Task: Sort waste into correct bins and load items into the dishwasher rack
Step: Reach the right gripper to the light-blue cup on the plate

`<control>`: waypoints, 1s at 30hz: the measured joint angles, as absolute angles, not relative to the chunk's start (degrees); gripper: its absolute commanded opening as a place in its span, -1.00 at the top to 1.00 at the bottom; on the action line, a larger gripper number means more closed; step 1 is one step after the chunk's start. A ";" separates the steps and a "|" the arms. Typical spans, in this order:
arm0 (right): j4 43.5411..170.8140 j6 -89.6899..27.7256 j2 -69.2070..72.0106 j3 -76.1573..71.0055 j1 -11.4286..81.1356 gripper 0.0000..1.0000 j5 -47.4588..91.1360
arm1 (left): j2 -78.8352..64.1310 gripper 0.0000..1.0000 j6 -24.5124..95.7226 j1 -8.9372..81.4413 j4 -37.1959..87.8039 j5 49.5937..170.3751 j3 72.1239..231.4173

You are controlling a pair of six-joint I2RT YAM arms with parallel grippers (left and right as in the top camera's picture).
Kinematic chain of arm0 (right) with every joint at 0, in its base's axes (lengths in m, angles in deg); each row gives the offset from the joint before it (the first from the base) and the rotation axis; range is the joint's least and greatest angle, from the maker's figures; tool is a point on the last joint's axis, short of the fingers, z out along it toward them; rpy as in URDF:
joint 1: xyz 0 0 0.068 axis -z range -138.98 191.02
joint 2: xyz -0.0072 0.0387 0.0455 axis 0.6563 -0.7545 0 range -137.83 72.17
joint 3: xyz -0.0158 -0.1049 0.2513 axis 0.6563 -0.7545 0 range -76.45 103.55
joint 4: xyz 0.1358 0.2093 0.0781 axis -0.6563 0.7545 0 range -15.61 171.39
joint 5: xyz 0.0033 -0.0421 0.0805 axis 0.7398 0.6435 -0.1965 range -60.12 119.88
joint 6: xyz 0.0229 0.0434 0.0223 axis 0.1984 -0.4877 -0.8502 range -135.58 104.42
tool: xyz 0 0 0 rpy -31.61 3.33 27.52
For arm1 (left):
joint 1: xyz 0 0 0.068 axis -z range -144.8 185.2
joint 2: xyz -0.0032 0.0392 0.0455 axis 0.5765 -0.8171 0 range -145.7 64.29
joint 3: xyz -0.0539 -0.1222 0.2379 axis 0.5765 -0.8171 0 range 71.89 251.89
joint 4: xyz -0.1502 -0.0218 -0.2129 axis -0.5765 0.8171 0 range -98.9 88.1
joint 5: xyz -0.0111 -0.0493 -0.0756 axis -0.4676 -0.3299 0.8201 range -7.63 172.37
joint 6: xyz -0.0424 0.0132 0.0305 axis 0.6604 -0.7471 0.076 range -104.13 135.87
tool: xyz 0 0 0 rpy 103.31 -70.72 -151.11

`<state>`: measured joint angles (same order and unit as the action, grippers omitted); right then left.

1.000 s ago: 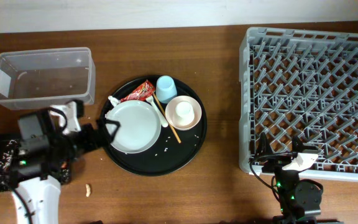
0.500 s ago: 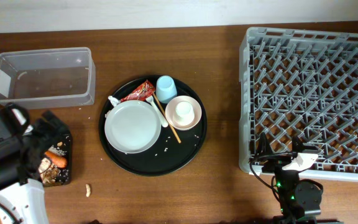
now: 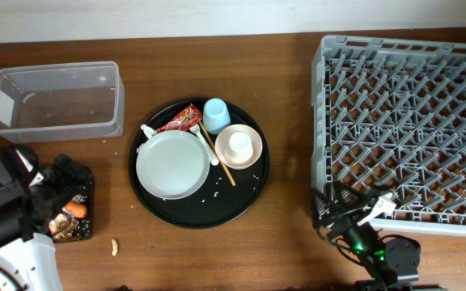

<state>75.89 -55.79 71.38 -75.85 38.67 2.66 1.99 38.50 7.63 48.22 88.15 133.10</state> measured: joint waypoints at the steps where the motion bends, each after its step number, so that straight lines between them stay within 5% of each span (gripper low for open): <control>1: 74.71 -57.82 71.38 -75.85 38.67 -0.97 0.32 | 1.99 -0.98 37.76 7.59 47.46 89.96 133.10; 9: 65.88 -65.36 71.03 -73.82 38.67 -0.97 -7.18 | -0.04 -0.98 36.45 7.56 44.96 95.10 133.15; 15: 83.78 -54.98 60.95 -59.33 38.67 -0.97 -6.35 | -6.29 -0.99 33.45 7.59 43.19 99.62 133.37; 23: 109.42 -32.60 25.48 -23.46 36.55 -0.97 1.54 | -10.97 -0.98 32.53 7.56 41.18 100.61 133.52; 30: 115.28 -27.92 -3.72 -7.33 16.61 -0.97 17.04 | -10.99 -0.98 32.51 7.56 41.18 100.61 133.54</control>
<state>115.28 -27.92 -3.72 -7.33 16.61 17.04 -10.99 32.51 7.56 41.18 100.61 133.54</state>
